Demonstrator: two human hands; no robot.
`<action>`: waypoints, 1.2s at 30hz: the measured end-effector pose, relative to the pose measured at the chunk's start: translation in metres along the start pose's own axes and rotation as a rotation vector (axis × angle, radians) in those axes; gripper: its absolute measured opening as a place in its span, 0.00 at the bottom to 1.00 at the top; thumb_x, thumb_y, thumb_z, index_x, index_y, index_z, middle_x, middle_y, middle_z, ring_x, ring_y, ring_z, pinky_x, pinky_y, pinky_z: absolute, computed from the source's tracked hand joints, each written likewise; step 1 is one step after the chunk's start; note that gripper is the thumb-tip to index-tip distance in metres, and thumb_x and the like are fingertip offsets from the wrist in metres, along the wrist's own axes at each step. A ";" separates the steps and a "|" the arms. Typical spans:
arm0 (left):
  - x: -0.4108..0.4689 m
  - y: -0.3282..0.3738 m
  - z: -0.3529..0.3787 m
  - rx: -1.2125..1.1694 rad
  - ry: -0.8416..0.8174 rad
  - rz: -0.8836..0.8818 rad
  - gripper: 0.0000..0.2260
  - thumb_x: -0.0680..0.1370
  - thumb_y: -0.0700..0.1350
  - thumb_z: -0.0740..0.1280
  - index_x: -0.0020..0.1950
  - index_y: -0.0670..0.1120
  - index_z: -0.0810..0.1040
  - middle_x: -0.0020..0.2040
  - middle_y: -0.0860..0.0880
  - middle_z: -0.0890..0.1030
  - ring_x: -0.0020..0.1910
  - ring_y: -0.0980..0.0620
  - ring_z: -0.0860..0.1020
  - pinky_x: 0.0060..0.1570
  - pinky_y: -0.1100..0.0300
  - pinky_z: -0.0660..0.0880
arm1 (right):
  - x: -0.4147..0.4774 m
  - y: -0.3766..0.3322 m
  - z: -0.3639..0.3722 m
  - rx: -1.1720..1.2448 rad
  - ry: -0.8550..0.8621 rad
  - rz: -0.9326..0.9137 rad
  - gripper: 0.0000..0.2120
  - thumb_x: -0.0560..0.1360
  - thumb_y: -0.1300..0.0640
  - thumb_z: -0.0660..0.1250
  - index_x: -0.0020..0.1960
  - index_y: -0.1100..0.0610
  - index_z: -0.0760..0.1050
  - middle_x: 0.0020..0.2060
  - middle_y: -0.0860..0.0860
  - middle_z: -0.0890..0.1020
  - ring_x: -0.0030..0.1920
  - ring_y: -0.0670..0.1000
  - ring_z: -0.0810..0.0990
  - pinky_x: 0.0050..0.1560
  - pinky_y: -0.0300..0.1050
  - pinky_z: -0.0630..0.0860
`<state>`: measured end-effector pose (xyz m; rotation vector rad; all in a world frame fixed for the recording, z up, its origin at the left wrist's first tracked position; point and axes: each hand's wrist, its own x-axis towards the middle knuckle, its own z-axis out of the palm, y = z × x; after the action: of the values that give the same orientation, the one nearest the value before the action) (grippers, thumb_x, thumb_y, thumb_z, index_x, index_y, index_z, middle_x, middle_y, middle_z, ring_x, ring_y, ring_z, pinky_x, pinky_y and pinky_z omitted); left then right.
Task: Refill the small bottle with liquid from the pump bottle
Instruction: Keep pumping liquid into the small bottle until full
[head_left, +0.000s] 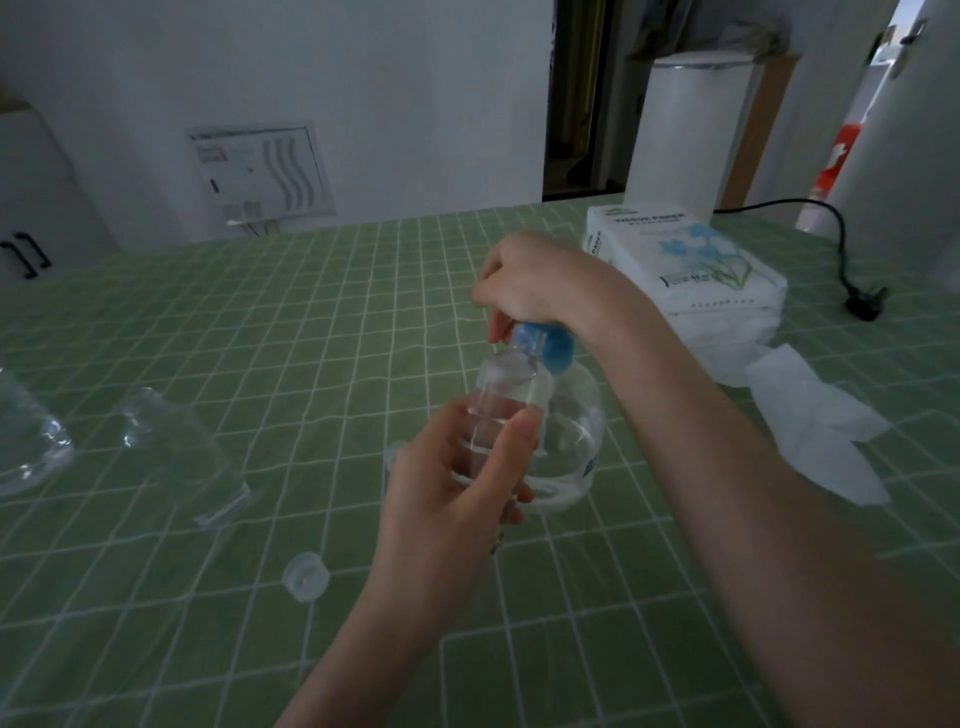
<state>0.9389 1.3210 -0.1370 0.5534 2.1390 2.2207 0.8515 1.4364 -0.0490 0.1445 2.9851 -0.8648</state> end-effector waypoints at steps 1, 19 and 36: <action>0.000 -0.001 0.000 0.007 0.002 -0.001 0.17 0.66 0.62 0.67 0.43 0.50 0.80 0.37 0.46 0.83 0.28 0.57 0.78 0.27 0.67 0.74 | 0.000 0.001 0.001 -0.001 -0.007 0.001 0.14 0.80 0.59 0.59 0.62 0.63 0.75 0.53 0.58 0.83 0.54 0.55 0.82 0.57 0.47 0.76; 0.001 -0.003 0.000 0.011 0.003 -0.004 0.11 0.69 0.57 0.65 0.44 0.52 0.80 0.37 0.48 0.83 0.29 0.57 0.79 0.28 0.65 0.75 | 0.000 -0.002 -0.003 0.002 0.017 -0.012 0.14 0.80 0.58 0.60 0.62 0.61 0.75 0.51 0.56 0.83 0.51 0.54 0.82 0.43 0.43 0.73; 0.001 -0.004 0.000 0.015 0.000 -0.013 0.09 0.70 0.56 0.65 0.44 0.54 0.80 0.37 0.48 0.83 0.29 0.57 0.79 0.28 0.64 0.75 | 0.000 0.000 -0.005 0.002 0.035 -0.018 0.12 0.79 0.57 0.61 0.59 0.61 0.76 0.49 0.56 0.84 0.49 0.54 0.83 0.39 0.41 0.72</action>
<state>0.9370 1.3213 -0.1405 0.5385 2.1542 2.1995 0.8511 1.4391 -0.0450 0.1351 3.0226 -0.8756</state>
